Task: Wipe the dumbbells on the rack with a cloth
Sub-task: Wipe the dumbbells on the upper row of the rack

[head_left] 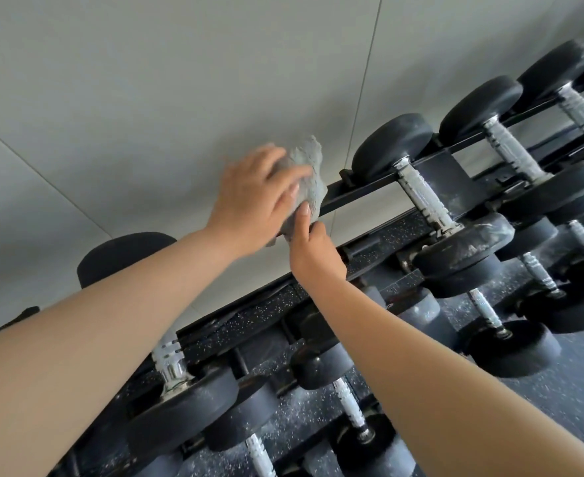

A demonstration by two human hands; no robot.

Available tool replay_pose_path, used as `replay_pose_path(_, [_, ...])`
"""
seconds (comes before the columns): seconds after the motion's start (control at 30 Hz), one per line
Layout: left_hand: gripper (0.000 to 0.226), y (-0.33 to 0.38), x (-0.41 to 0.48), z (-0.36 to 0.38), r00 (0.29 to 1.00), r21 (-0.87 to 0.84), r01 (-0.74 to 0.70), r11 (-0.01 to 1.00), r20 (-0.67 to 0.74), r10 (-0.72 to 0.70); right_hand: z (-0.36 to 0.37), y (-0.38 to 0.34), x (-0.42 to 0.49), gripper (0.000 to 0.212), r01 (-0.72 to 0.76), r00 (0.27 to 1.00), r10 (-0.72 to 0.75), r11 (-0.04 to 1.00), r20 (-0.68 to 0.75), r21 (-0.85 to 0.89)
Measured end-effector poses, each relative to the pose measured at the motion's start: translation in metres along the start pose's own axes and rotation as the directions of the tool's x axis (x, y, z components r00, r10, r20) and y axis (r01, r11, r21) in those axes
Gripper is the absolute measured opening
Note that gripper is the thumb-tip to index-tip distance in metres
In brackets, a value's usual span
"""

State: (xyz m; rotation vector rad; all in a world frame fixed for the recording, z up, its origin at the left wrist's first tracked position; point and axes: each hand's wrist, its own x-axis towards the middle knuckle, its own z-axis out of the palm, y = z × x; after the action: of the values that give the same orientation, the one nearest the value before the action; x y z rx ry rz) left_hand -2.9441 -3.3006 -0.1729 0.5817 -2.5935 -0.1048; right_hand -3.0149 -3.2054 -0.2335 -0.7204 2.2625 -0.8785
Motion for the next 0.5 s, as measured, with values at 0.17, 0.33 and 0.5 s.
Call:
replay_pose_path(0.17, [0.046, 0.009, 0.005, 0.009, 0.963, 0.094, 0.108, 0.990, 0.238, -0.128, -0.004, -0.004, -0.005, 0.055, -0.057, 0.998, 0.058, 0.998, -0.041, 0.021])
replay_pose_path(0.33, [0.054, 0.003, 0.019, 0.011, 0.968, 0.210, 0.024, 0.977, 0.241, -0.075, -0.002, -0.005, -0.004, 0.052, -0.071, 0.993, 0.073, 0.997, -0.096, 0.026])
replay_pose_path(0.5, [0.044, -0.004, 0.008, 0.015, 0.997, 0.287, -0.070, 0.955, 0.033, 0.064, -0.002, -0.011, -0.007, 0.070, -0.116, 0.983, 0.116, 0.993, -0.140, 0.008])
